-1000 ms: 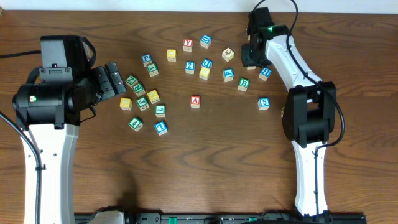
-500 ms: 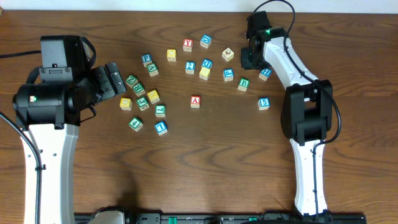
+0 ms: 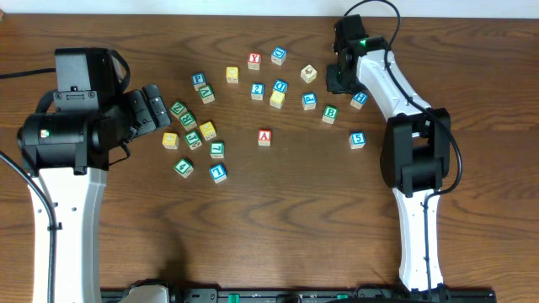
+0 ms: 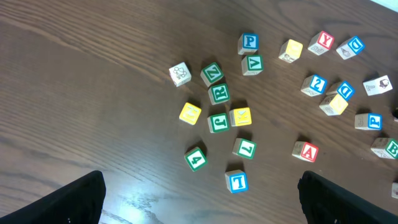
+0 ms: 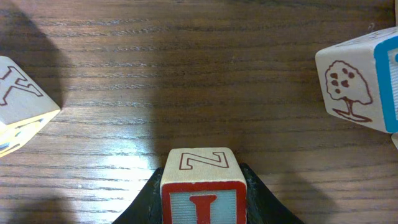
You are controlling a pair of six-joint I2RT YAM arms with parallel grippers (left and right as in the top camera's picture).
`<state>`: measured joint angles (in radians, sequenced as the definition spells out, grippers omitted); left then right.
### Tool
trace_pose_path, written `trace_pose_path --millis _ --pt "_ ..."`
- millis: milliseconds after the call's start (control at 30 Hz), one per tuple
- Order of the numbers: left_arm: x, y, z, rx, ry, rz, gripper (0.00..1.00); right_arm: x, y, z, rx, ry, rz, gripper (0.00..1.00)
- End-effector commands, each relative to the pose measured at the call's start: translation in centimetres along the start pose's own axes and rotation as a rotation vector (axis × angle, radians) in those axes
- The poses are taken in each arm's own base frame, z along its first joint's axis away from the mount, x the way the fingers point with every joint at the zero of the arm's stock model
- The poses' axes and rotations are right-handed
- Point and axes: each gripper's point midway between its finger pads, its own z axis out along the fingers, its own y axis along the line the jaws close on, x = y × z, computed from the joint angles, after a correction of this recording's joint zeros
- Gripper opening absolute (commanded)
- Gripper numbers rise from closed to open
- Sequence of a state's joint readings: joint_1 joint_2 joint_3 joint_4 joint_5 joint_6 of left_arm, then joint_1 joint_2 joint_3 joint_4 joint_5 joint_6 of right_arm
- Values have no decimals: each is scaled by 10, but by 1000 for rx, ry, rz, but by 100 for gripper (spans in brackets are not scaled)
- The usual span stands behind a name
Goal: Spell out AI2
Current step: 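Lift the red I block and carry it toward the A block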
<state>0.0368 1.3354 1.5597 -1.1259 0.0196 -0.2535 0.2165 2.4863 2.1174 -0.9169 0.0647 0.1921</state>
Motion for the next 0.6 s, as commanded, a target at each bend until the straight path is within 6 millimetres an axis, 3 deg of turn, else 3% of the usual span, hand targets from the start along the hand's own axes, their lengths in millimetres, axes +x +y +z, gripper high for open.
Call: trace_pose_path --millis 0,233,567 --pt "1 4 4 -18 11 15 98 -10 -1 -17 5 -35 7 22" --pt "1 4 4 -19 11 15 98 -25 -1 -55 -9 -105 12 25" --pt "1 4 4 -19 11 15 98 -41 -1 -133 -40 -220 19 25"
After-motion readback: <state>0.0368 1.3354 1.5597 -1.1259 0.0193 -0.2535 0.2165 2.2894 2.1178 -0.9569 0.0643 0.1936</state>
